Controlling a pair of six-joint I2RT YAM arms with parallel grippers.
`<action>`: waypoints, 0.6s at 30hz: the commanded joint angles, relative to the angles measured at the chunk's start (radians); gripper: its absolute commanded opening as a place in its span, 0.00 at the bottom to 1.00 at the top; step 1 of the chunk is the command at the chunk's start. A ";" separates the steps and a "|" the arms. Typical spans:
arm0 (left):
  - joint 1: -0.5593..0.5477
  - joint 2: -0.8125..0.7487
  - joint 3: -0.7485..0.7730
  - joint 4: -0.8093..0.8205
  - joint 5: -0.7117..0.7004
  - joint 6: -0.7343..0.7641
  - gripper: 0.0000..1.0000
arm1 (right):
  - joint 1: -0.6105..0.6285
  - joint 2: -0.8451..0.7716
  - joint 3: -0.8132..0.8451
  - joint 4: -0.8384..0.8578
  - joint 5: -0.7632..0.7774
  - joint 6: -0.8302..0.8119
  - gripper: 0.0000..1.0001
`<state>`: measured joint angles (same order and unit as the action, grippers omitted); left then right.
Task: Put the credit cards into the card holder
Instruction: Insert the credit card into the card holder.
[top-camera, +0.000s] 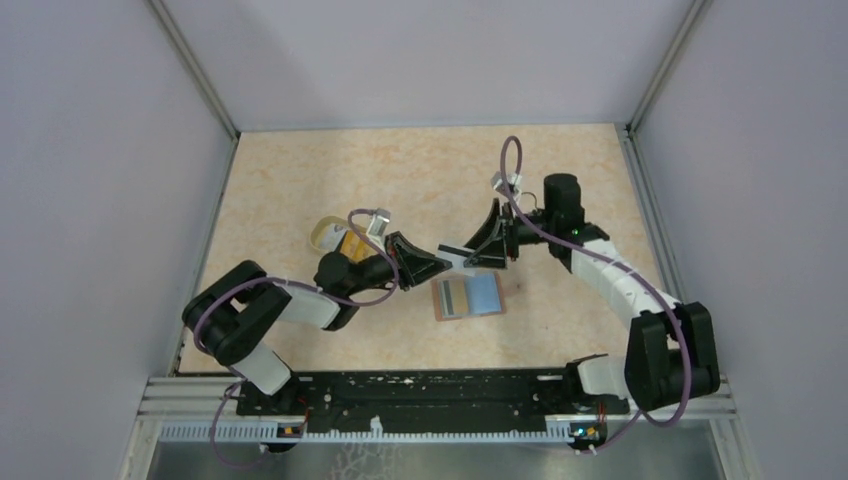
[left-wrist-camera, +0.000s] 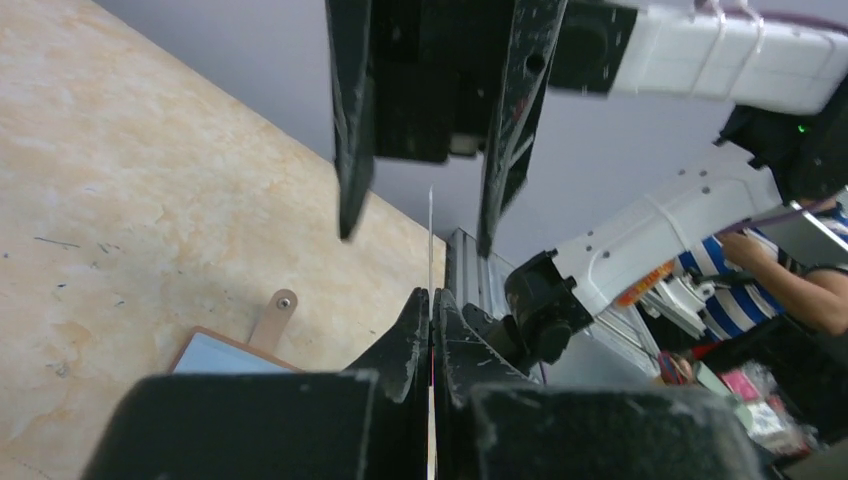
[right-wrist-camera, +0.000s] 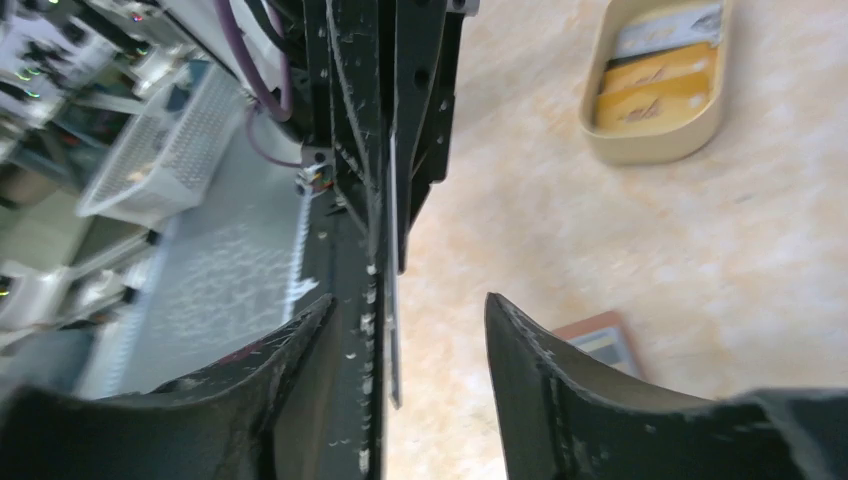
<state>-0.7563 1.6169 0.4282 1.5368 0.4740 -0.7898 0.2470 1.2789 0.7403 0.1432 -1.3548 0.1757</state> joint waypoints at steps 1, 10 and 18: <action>0.071 -0.012 0.062 0.048 0.306 -0.038 0.00 | 0.005 0.024 0.288 -0.769 0.056 -0.767 0.59; 0.079 -0.093 0.400 -1.303 0.463 0.566 0.00 | 0.061 0.099 0.374 -1.086 0.097 -1.080 0.65; 0.067 -0.083 0.547 -1.628 0.481 0.779 0.00 | 0.091 0.149 0.383 -1.104 0.118 -1.103 0.56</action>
<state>-0.6792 1.5417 0.9031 0.1894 0.9188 -0.1925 0.3267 1.4261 1.0683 -0.9230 -1.2236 -0.8646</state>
